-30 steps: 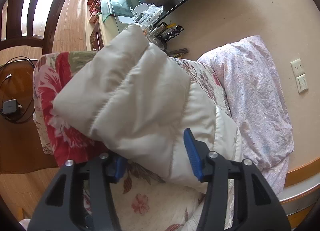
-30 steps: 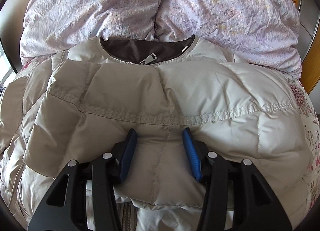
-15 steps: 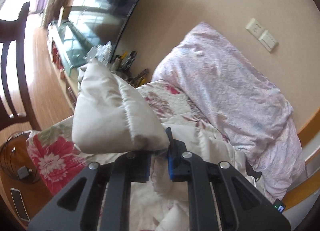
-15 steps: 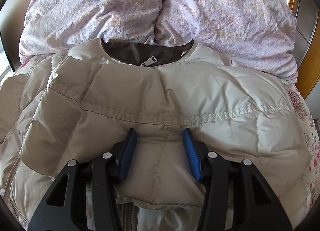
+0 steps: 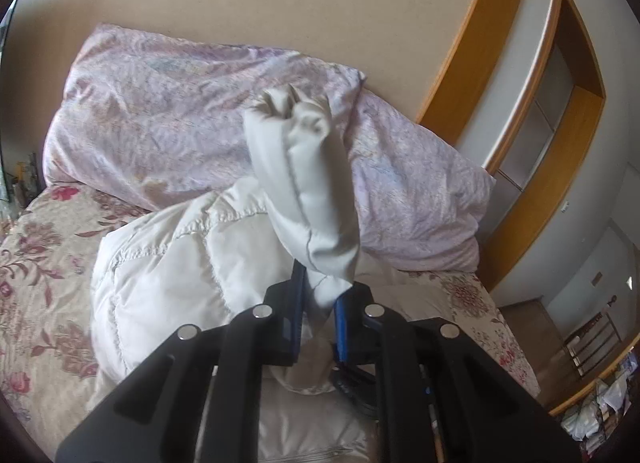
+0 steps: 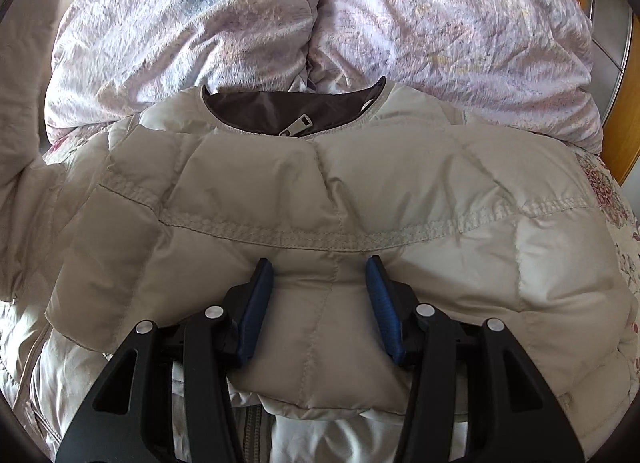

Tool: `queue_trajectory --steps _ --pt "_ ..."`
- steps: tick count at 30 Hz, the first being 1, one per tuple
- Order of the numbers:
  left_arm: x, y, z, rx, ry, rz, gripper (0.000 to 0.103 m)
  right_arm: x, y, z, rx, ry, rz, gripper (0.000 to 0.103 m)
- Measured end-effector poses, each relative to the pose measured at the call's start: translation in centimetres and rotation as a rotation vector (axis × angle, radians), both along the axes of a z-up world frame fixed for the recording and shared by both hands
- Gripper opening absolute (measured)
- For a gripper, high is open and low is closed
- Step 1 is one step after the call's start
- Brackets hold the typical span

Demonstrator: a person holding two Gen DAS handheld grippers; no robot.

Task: Fold large clothes
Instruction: 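Grasp the other sleeve with the left gripper while the right gripper pins the jacket, then fold the held sleeve over the jacket body with the left gripper and release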

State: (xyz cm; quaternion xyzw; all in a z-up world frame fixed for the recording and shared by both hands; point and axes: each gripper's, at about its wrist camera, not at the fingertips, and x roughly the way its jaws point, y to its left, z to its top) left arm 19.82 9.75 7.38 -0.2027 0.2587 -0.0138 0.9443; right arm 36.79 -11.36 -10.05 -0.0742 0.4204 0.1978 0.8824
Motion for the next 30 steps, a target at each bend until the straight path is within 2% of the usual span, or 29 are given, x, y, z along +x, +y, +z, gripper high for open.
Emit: queue_trajectory --steps 5,19,21,24,29,30 --pt "2.4 -2.7 -2.7 -0.028 0.08 -0.065 0.013 0.1 -0.3 0.1 0.03 0.013 0.001 0.051" --pt "3.5 -5.0 -7.9 -0.033 0.209 -0.119 0.014 0.3 -1.1 0.1 0.097 0.037 -0.007 0.051" --pt "3.6 -5.3 -8.8 -0.042 0.234 -0.128 0.015 -0.1 -2.2 0.8 0.085 0.015 -0.044 0.051" --pt "4.0 -6.1 -10.2 -0.028 0.277 -0.146 0.017 -1.1 -4.4 2.5 0.051 -0.074 -0.111 0.051" --pt "3.8 -8.0 -11.4 0.038 0.342 -0.201 0.025 -1.9 -8.2 5.9 0.048 -0.216 -0.213 0.051" --pt "3.4 -8.0 -11.2 0.046 0.346 -0.213 0.03 -2.0 -8.7 6.6 0.061 -0.232 -0.216 0.051"
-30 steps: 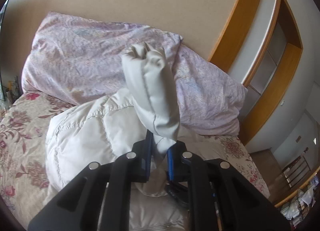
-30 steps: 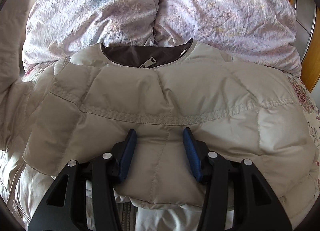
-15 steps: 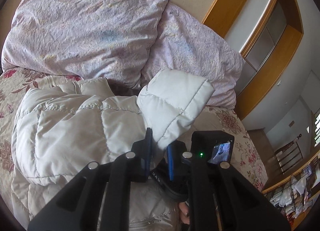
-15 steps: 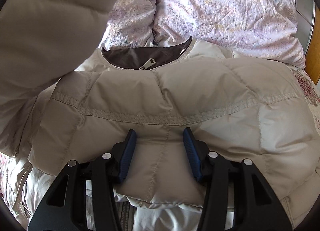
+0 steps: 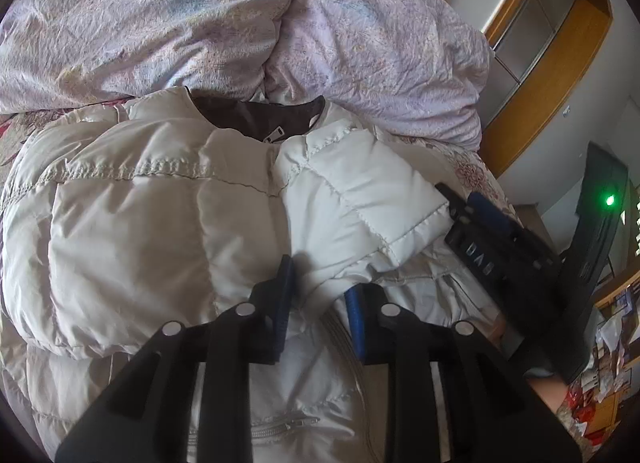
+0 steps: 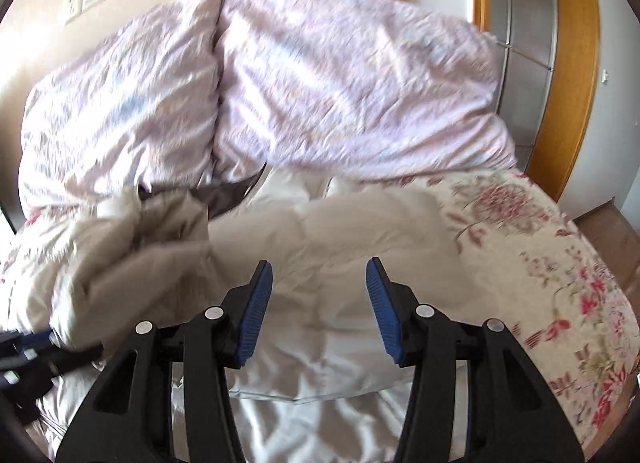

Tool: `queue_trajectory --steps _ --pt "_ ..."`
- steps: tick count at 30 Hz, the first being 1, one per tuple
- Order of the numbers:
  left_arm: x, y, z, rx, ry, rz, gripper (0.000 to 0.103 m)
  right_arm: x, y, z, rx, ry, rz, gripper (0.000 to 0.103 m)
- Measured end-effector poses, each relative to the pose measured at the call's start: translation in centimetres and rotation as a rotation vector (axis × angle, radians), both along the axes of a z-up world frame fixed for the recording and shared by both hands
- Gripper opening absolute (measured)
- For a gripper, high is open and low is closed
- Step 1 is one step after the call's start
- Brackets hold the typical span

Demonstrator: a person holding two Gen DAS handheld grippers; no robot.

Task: Fold large clothes
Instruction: 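Fold the held sleeve over the jacket body with the left gripper and release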

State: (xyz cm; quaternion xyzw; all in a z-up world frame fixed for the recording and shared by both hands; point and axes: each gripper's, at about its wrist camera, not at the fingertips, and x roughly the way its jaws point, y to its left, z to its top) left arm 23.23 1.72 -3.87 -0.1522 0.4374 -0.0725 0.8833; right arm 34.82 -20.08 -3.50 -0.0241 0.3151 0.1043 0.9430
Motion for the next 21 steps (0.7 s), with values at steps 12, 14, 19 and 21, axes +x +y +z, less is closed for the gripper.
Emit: queue_trajectory --steps 12,14,19,21 --pt "-4.2 6.8 4.4 0.065 -0.151 0.163 0.098 -1.5 2.7 3.3 0.112 -0.043 0.322 0.034" --pt "-3.8 8.2 4.0 0.149 -0.144 0.227 0.097 -1.4 4.2 2.4 0.091 -0.019 0.368 0.031" --pt "-2.4 10.2 2.2 0.29 -0.097 0.297 0.096 -0.9 6.3 0.4 0.075 0.025 0.424 0.031" --pt "-2.2 10.6 1.2 0.336 -0.089 0.311 0.096 -0.9 6.8 -0.6 0.057 0.044 0.436 0.031"
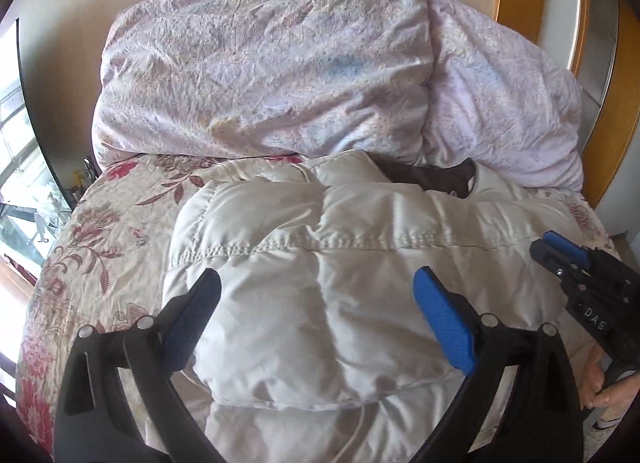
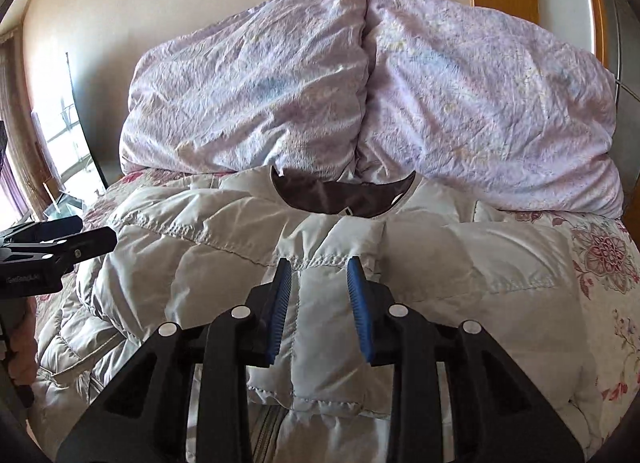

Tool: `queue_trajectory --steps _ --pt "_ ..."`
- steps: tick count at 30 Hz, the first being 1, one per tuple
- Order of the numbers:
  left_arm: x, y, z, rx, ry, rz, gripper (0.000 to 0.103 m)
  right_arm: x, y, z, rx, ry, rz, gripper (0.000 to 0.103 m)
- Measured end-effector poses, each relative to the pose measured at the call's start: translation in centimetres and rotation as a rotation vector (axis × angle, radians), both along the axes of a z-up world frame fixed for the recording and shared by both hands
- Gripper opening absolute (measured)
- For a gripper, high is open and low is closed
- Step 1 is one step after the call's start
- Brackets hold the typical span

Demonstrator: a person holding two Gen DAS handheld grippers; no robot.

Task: Fold large clothes
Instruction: 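Fold the held sleeve over the jacket body with the left gripper and release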

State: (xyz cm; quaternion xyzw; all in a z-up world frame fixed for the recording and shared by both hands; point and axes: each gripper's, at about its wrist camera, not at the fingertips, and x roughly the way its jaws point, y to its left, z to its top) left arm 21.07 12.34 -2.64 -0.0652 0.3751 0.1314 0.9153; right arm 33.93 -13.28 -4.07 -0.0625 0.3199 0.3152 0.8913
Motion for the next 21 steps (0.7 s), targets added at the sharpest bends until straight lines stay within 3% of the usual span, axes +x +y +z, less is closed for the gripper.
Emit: queue_trajectory --steps 5,9,21 --pt "0.9 0.7 -3.4 0.077 0.069 0.032 0.096 1.2 0.7 -4.0 -0.096 0.077 0.016 0.031" --pt "1.6 1.9 -5.6 0.04 0.109 0.059 0.101 2.0 0.2 -5.3 -0.061 0.14 0.027 0.031" --pt "2.7 2.6 -7.4 -0.022 0.137 0.059 0.101 3.2 -0.3 -5.9 -0.002 0.215 0.039 0.031"
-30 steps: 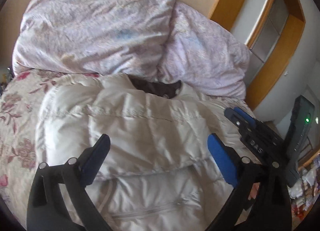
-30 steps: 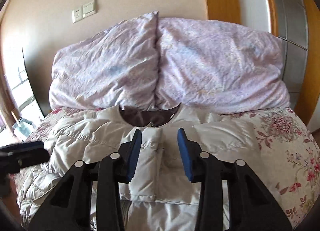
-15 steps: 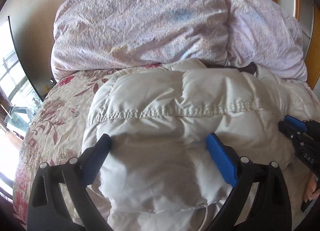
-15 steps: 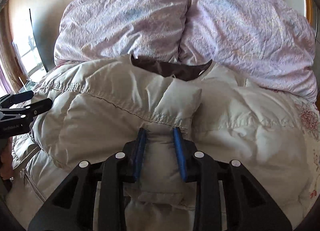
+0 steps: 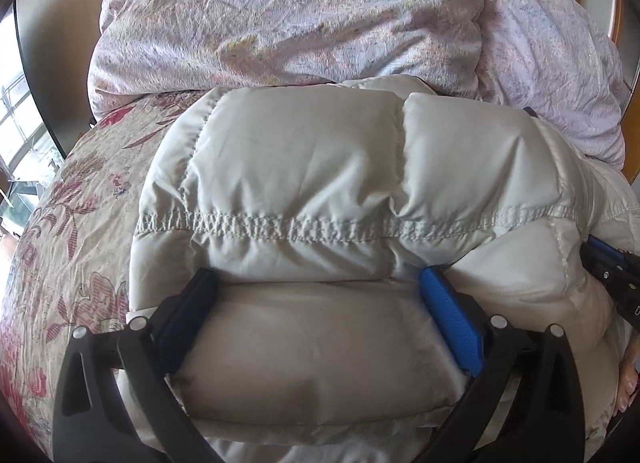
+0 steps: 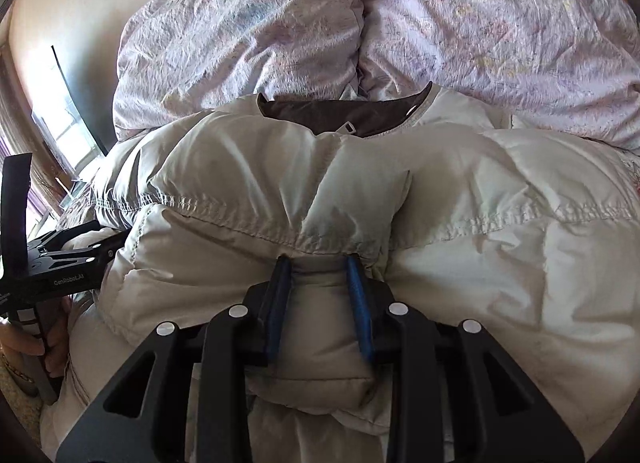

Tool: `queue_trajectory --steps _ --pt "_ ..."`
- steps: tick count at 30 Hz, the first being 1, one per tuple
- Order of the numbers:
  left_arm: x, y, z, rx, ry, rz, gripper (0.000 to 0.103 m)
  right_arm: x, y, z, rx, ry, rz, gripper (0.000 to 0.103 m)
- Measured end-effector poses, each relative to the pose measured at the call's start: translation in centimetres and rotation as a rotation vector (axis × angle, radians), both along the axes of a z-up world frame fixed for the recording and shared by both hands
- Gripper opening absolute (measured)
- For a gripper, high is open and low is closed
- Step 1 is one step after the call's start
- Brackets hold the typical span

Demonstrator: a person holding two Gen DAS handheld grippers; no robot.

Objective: Fold large clothes

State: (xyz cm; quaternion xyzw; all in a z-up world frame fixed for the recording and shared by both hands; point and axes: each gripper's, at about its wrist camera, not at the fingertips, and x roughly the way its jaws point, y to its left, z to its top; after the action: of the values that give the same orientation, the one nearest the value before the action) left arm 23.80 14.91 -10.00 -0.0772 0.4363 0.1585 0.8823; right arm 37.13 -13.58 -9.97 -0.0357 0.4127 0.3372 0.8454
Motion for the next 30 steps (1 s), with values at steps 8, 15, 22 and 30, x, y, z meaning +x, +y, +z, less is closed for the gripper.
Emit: queue_trajectory --steps 8,15,22,30 --pt "-4.1 0.0 2.4 -0.054 -0.033 -0.054 0.099 -0.2 -1.8 1.8 0.032 0.104 0.006 0.047" --pt "-15.1 3.1 5.3 -0.186 -0.083 -0.104 0.099 -4.0 -12.5 6.9 0.128 0.158 -0.041 0.084" --pt "-25.5 6.3 3.0 -0.379 -0.097 -0.024 0.098 -7.3 -25.8 5.0 0.071 0.294 -0.24 0.086" --pt "-31.6 5.6 0.6 -0.567 -0.169 0.013 0.087 -10.7 -34.5 0.6 0.268 0.453 -0.349 0.081"
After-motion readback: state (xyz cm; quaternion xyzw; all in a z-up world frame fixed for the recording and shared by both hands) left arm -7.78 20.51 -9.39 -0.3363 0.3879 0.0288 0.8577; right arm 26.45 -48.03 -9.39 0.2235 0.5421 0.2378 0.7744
